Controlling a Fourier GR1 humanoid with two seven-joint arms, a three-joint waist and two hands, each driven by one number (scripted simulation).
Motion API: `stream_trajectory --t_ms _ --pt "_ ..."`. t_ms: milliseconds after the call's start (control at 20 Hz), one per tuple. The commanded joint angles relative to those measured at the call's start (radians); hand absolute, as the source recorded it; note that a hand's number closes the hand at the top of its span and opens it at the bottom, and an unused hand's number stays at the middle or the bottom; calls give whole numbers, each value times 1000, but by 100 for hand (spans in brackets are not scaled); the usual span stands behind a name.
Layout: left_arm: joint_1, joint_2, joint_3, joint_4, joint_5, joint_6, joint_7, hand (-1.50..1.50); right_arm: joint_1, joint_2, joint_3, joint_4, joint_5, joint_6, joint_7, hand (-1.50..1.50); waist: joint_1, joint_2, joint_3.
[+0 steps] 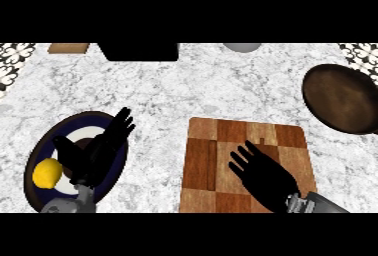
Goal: Pick the pear from the cutting board and place it in the pan
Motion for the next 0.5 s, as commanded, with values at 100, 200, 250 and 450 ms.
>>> stream_trajectory --t_ms 100,200,250,450 --pt "21 -13 11 -61 -12 7 58 0 68 -22 -62 2 94 -45 -101 -150 -2 -1 0" --pt "-7 -27 16 -37 -15 -1 52 0 36 64 -69 84 134 -12 -102 -150 0 0 0" --pt "-7 -21 29 -90 -2 25 115 0 70 48 -63 52 149 -49 -97 -150 -1 -1 0" --pt "16 -6 58 -31 -6 -37 30 0 86 59 -85 126 215 -93 -154 -150 -1 0 0"
